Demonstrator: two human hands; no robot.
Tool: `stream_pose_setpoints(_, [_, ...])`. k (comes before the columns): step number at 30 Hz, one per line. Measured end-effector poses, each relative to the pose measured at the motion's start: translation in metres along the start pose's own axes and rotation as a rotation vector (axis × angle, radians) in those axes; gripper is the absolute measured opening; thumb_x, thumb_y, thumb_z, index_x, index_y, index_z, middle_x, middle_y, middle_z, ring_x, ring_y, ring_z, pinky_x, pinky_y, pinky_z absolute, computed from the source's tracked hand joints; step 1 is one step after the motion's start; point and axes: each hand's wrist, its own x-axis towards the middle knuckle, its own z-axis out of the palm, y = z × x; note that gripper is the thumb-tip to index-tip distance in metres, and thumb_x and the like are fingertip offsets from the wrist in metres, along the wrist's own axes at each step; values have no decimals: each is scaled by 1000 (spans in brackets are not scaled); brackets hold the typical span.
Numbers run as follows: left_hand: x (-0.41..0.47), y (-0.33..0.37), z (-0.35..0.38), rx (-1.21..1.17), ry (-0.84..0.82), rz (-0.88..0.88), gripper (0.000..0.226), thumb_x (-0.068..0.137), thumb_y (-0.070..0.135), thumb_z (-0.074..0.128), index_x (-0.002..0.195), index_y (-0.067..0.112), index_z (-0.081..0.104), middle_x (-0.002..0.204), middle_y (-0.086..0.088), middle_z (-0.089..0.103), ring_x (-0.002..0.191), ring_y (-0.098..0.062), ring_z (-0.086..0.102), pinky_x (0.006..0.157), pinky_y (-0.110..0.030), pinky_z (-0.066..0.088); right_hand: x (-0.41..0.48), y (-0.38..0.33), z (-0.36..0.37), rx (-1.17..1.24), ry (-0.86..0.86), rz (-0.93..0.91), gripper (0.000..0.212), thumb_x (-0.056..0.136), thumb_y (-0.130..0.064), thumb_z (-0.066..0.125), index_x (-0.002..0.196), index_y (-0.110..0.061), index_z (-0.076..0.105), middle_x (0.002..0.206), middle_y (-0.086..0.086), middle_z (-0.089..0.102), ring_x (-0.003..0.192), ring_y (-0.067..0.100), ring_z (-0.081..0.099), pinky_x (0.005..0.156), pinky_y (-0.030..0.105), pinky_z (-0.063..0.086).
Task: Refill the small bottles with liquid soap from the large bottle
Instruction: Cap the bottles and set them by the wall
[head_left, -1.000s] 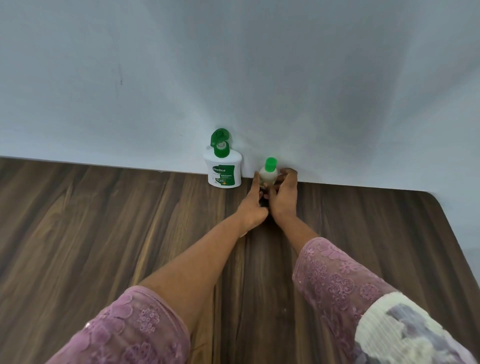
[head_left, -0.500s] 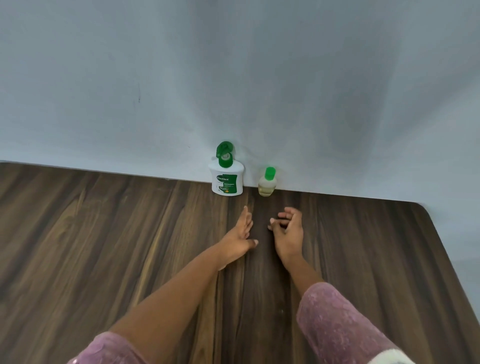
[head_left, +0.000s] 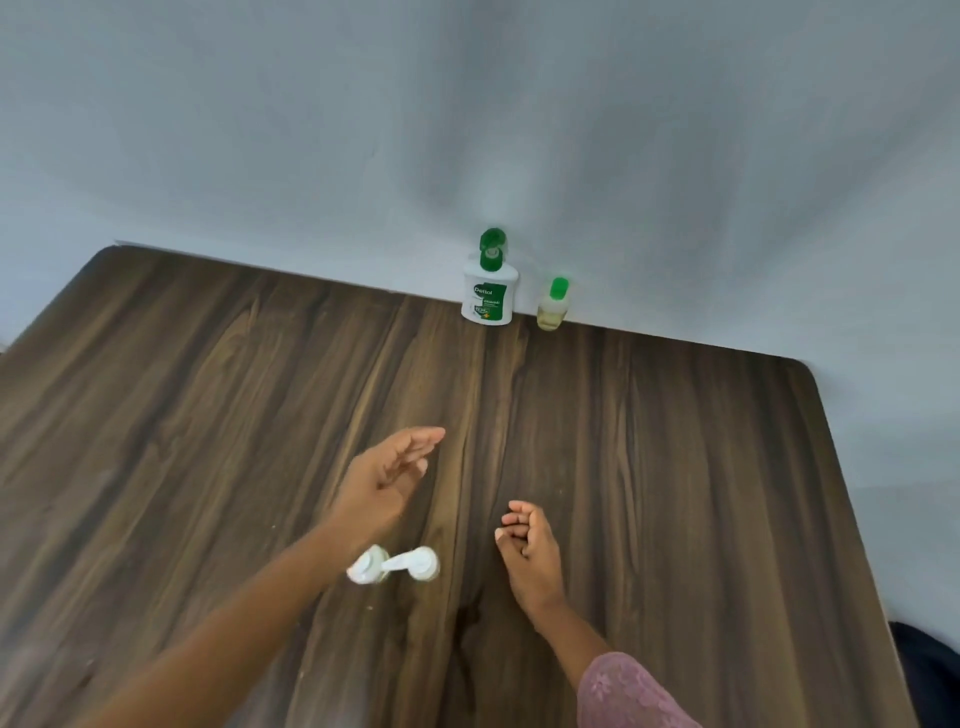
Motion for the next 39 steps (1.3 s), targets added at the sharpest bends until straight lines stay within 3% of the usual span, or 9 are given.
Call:
stream_pose_setpoints(5, [-110, -8, 12, 205, 457, 240, 30, 88, 23, 44, 108, 17, 65, 104, 14, 67, 97, -2, 63, 84, -12, 44, -51, 3, 16, -4, -85, 7, 36, 85, 6, 60, 107, -22, 51, 103, 6, 56, 87, 13, 57, 76, 15, 49])
stream_pose_setpoints(7, [-143, -20, 25, 138, 589, 221, 27, 84, 20, 47, 104, 23, 64, 103, 14, 66, 97, -2, 63, 84, -12, 45, -64, 3, 20, -46, -121, -21, 43, 83, 6, 62, 107, -28, 50, 107, 2, 55, 94, 12, 58, 82, 16, 49])
stream_pose_setpoints(9, [-160, -41, 41, -19, 661, 72, 34, 78, 12, 52, 101, 36, 63, 100, 13, 68, 94, -2, 64, 83, -11, 47, -71, 3, 23, -98, -145, -53, 46, 81, 1, 66, 110, -31, 50, 113, -5, 54, 102, 10, 57, 87, 16, 48])
stream_pose_setpoints(12, [-158, -84, 60, -106, 506, -161, 54, 79, -9, 56, 105, 38, 59, 104, 8, 66, 106, -17, 62, 87, -19, 48, -76, -2, 27, -141, -149, -97, 47, 81, -8, 70, 117, -28, 49, 117, -12, 51, 106, 4, 54, 88, 15, 46])
stream_pose_setpoints(16, [-137, -104, 73, -157, 289, -353, 69, 79, -21, 50, 139, 10, 34, 131, 0, 42, 129, -26, 44, 100, -28, 37, -79, -9, 33, -186, -206, -149, 47, 80, -12, 70, 118, -31, 48, 116, -16, 51, 105, 0, 53, 86, 11, 44])
stream_pose_setpoints(20, [-122, -112, 69, -11, 199, -210, 75, 72, 4, 51, 143, 13, 30, 138, 0, 43, 130, -16, 44, 109, -38, 37, -81, -15, 43, -168, -201, -222, 41, 83, -20, 68, 119, -30, 53, 117, -15, 56, 109, 0, 54, 90, 15, 45])
stream_pose_setpoints(27, [-107, -116, 68, 33, 117, -134, 73, 69, 3, 49, 141, 13, 36, 134, 0, 51, 126, -11, 48, 106, -41, 42, -74, -19, 50, -153, -91, -225, 29, 87, -18, 63, 114, -26, 60, 110, -14, 62, 102, 4, 61, 89, 29, 52])
stream_pose_setpoints(33, [-73, -116, 81, 31, 15, -92, 72, 77, 1, 53, 143, 21, 33, 139, 2, 46, 129, -10, 45, 107, -42, 40, -57, -22, 39, -90, 62, -208, 34, 87, -12, 65, 107, -38, 56, 108, -14, 62, 100, 3, 61, 85, 20, 52])
stream_pose_setpoints(39, [-12, -94, 108, 8, -69, -45, 76, 68, 1, 46, 138, 26, 33, 138, -2, 42, 129, -10, 43, 109, -38, 38, -6, -26, 7, -46, 236, -209, 33, 85, -6, 67, 107, -29, 58, 105, -7, 64, 96, 8, 63, 80, 17, 52])
